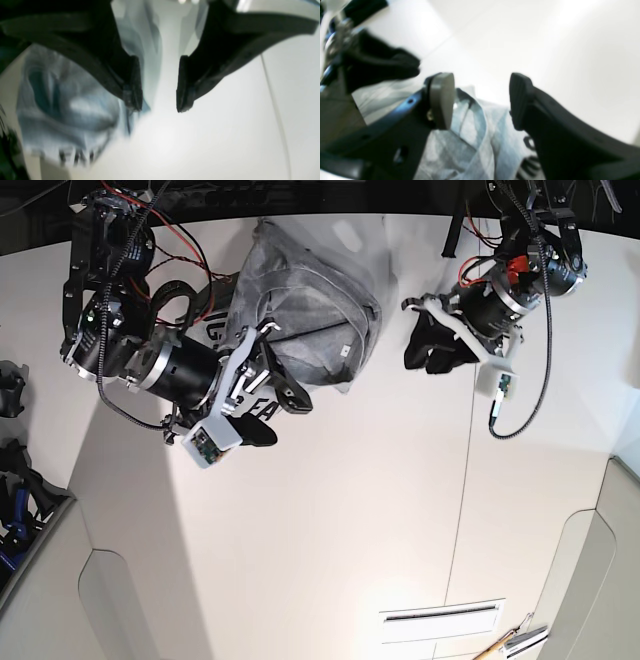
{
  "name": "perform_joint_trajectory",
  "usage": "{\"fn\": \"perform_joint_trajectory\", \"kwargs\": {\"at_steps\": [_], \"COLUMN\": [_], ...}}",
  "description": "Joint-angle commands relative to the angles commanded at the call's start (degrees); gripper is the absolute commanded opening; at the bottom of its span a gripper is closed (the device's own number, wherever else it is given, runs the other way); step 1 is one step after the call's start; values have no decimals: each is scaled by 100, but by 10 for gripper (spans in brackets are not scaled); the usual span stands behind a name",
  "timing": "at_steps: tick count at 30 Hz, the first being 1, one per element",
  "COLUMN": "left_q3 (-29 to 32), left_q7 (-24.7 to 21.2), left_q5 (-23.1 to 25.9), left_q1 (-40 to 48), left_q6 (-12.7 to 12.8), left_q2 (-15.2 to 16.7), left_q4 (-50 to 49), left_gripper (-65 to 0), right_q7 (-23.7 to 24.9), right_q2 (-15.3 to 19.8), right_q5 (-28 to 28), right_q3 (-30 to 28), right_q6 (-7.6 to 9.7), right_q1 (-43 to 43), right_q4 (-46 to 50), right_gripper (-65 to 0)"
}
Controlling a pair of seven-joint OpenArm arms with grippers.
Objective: Fold the T-shirt properly
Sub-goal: 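Grasp the folded bundle with both grippers and lift it off the table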
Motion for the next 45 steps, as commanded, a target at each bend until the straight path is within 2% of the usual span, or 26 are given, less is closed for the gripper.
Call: {"fn": "perform_joint_trajectory", "kwargs": {"at_steps": [2, 3, 4, 7, 9, 11, 15, 20, 25, 28, 32, 34, 38, 40, 45], "left_q3": [7, 17, 37, 208, 400, 616, 758, 588, 44, -577, -1217, -1392, -1506, -1506, -1506], "left_q7": [4, 4, 11, 90, 179, 356, 450, 498, 645, 702, 1038, 1233, 1244, 1244, 1241], "left_q5": [-306, -448, -566, -807, -964, -1060, -1054, -1049, -1143, -1668, -2269, -2433, -2474, -2474, -2516], "left_q1": [144, 192, 225, 337, 393, 391, 466, 680, 916, 1056, 1058, 1058, 1058, 1058, 1056], "left_q6": [-177, -214, -214, -238, -433, -599, -612, -612, -614, -793, -795, -795, -795, -795, -795], "left_q2": [0, 0, 4, 4, 2, 2, 2, 0, -2, 2, 0, -2, -2, -2, -2], "left_q4": [0, 2, 0, 0, 2, 2, 2, 2, 2, 2, 2, 2, 2, 2, 2], "left_gripper": [-416, -416, -416, -416, -416, -416, -416, -416, -416, -416, -416, -416, -416, -416, -416], "right_q7": [2, 11, 22, 236, 588, 688, 673, 1019, 1082, 1073, 911, 629, -317, -627, -614], "right_q2": [0, 2, 2, 2, -7, -33, -31, -66, -673, -1147, -1550, -1550, -1416, -1134, -162], "right_q5": [-68, -175, -251, -278, -267, -212, -232, -319, -319, -310, -109, 140, 133, 243, 824], "right_q3": [42, 39, 39, 39, 26, -94, -715, -1534, -1967, -2009, -2011, -1982, -1714, -1502, -640], "right_q6": [0, 0, 0, 2, 2, 4, 7, 4, 46, 48, 50, 72, 72, 72, 114], "right_q1": [0, -2, -4, -2, 17, 81, 109, 348, 890, 1259, 1628, 1690, 1681, 1589, 680], "right_q4": [-127, -170, -227, -595, -960, -1292, -1757, -2413, -3156, -3480, -3414, -3158, -2459, -2140, -1532], "right_gripper": [-314, -344, -399, -650, -650, -650, -650, -650, -650, -650, -650, -650, -650, -650, -650]}}
